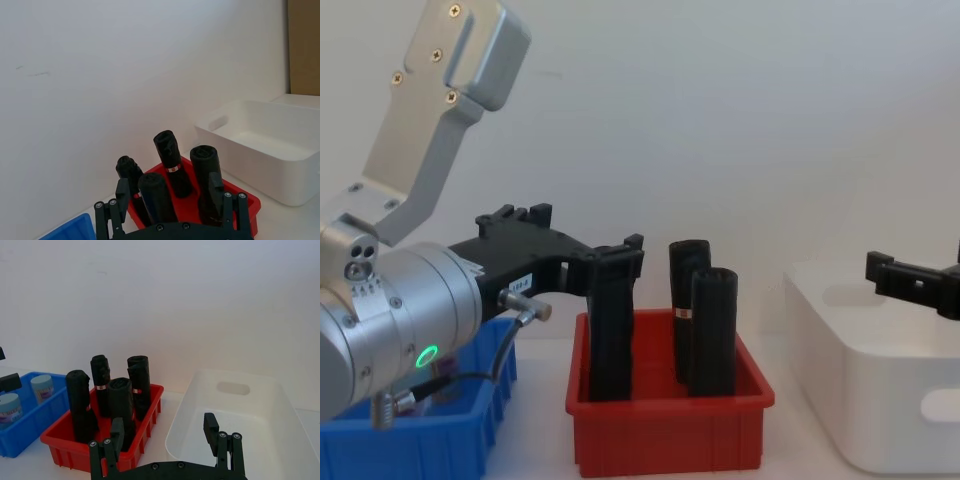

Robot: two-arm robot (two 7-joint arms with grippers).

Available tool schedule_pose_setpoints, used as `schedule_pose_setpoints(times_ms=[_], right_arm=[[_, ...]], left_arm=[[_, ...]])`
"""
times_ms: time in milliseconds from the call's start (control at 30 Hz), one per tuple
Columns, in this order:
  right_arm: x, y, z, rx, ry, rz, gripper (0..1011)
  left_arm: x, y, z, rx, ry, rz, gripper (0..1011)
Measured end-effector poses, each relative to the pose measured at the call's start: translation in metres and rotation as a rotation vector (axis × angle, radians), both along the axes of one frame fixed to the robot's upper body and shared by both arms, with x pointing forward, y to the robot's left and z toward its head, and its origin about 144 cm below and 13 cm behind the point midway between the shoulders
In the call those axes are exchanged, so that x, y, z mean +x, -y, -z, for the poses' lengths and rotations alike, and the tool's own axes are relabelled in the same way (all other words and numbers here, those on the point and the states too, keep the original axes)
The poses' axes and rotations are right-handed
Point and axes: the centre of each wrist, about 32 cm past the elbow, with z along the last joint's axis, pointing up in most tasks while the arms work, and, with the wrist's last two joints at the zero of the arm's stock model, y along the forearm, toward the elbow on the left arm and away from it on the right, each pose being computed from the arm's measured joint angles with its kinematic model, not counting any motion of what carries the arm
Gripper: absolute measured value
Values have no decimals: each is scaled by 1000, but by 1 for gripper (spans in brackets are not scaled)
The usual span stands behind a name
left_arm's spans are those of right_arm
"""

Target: Pick the cotton swabs from the blue box and place them into the white box.

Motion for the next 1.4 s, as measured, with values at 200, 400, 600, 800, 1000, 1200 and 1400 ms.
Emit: schedule_pose_setpoints(times_ms=[200,400,600,800,1000,1200,1400], right_arm=[[0,0,0,0,0,0,1002],[0,0,0,0,0,0,1002],[0,0,0,0,0,0,1002],[0,0,0,0,0,0,1002],[0,0,0,0,0,0,1002],[0,0,0,0,0,0,1002],[0,0,0,0,0,0,1002]], left_arm=[[0,0,0,0,0,0,1004],[0,0,0,0,0,0,1004],[0,0,0,0,0,0,1004],[0,0,0,0,0,0,1004],[0,0,0,0,0,0,1004],[0,0,0,0,0,0,1004],[1,0,0,-5,-6,-7,1004]])
